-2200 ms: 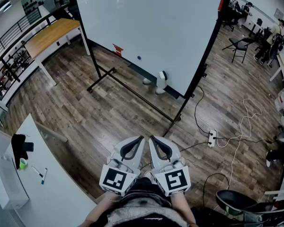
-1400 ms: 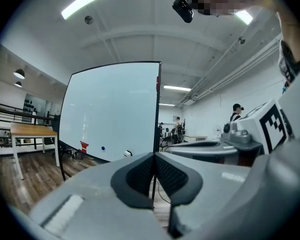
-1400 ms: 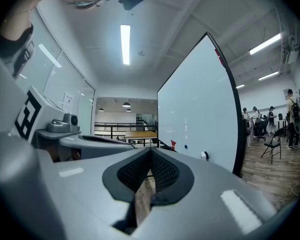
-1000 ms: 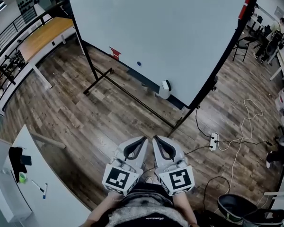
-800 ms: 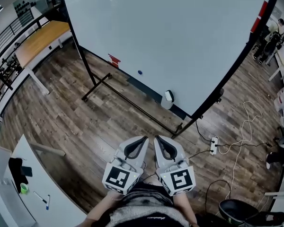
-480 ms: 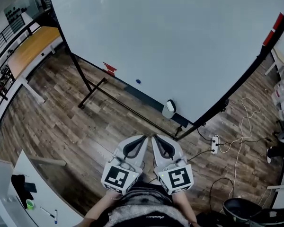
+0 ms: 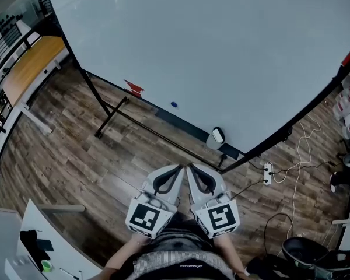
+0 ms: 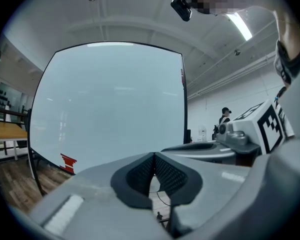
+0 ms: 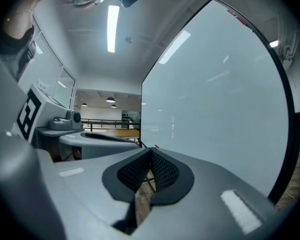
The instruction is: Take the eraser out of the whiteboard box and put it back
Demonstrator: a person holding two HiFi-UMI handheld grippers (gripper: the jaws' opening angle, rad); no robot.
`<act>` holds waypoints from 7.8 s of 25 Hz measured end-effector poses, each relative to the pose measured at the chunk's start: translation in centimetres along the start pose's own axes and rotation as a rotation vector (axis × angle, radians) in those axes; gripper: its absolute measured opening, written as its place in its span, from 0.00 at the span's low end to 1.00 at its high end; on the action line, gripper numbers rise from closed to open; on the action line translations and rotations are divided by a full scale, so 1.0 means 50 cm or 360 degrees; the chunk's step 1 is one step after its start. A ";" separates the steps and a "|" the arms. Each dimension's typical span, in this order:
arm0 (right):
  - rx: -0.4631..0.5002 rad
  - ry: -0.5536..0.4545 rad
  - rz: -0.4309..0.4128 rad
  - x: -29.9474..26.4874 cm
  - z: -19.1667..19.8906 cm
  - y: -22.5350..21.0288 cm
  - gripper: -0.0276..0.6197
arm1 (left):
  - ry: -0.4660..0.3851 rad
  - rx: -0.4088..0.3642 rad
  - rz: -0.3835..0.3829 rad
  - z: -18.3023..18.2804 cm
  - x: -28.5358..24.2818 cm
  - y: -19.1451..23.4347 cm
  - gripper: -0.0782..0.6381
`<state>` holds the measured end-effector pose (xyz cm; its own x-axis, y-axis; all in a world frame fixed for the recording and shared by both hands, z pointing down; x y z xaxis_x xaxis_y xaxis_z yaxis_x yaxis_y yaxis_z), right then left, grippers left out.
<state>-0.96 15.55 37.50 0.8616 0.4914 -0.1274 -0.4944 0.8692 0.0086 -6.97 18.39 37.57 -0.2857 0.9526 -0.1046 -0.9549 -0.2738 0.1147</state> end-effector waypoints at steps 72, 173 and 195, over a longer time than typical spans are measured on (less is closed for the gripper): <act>-0.0153 0.0038 0.0693 -0.098 -0.014 -0.406 0.05 | 0.0213 -0.0138 0.0785 -0.058 -0.482 0.039 0.11; -0.0254 0.0653 0.0445 -0.158 0.260 -0.412 0.34 | 0.0336 -0.0078 0.0718 -0.012 -0.460 0.112 0.11; -0.0265 0.0601 0.0476 -0.153 0.266 -0.403 0.30 | 0.0344 -0.0045 0.0726 -0.008 -0.457 0.100 0.11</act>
<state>3.93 -4.98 51.50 0.5931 0.6361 -0.4935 -0.7511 0.6579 -0.0547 -5.26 -4.80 40.15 -0.6816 0.6867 -0.2528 -0.7300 -0.6621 0.1697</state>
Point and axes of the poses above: the fingertips, and each gripper's own axes: x backward along the fingers, y to its left, z out of its underside, the point moved 4 cm from there along x, backward along the fingers, and after that the axes turned 1 degree about -z, right-handed, at the moved point
